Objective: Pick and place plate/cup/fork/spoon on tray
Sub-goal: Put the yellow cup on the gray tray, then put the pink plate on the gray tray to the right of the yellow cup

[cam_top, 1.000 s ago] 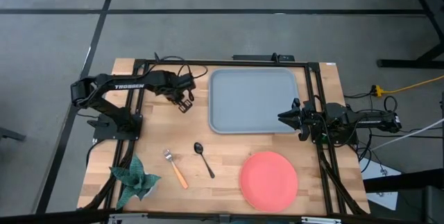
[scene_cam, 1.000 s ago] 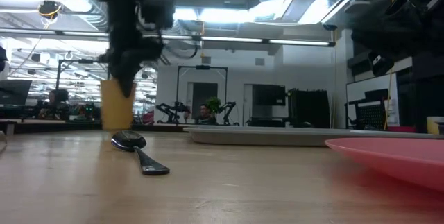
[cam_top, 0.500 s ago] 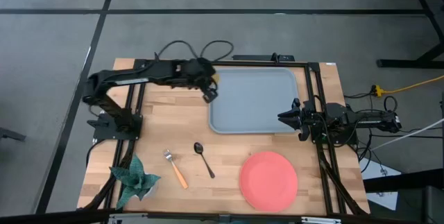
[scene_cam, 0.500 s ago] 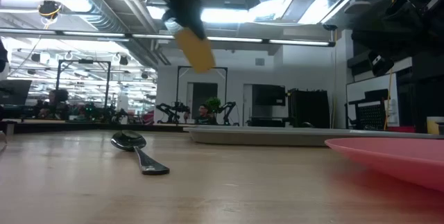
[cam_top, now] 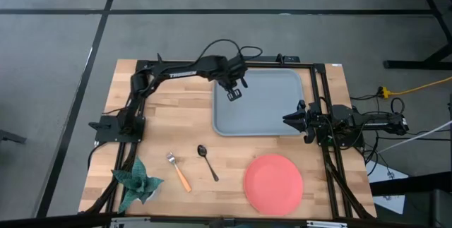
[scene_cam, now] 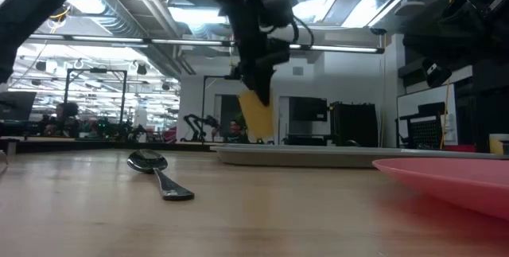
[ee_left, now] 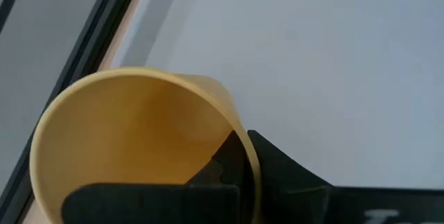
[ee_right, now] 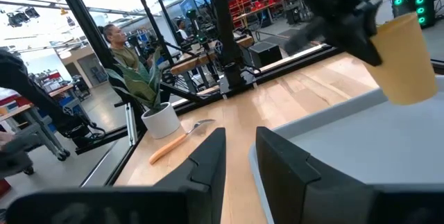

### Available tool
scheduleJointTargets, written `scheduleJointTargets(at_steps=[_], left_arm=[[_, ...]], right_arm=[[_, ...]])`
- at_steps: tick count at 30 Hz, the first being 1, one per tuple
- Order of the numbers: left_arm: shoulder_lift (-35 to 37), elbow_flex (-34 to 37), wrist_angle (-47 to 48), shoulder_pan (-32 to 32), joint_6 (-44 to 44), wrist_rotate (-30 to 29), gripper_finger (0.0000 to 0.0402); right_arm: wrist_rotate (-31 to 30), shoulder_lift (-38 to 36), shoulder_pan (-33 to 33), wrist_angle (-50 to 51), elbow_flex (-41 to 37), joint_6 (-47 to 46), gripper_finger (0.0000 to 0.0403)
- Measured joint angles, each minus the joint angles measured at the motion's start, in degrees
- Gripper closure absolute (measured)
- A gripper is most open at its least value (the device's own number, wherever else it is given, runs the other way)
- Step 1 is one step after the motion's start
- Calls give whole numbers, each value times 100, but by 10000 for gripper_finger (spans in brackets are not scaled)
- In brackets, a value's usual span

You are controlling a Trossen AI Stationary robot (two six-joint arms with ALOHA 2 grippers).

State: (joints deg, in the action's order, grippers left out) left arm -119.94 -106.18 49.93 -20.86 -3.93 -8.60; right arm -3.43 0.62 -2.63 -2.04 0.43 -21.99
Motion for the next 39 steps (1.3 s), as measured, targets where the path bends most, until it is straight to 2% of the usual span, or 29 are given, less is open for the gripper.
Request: scheduleJointTargets(at_steps=[5, 10, 18, 24, 39], left_arm=[[-264, -60, 205, -171, 1, -19, 401], [-418, -71, 224, -305, -139, 329, 388], [-409, -69, 196, -254, -131, 204, 353], [-409, -74, 201, -261, -15, -17, 344], [-400, -1315, 800, -94, 5, -144, 343]], right_arm=[[1, -2, -2, 0, 0, -1, 317], [-1, -2, 0, 0, 1, -23, 317], [1, -2, 0, 0, 1, -7, 317], [1, -1, -1, 0, 1, -1, 317], [1, -2, -1, 0, 0, 19, 317]])
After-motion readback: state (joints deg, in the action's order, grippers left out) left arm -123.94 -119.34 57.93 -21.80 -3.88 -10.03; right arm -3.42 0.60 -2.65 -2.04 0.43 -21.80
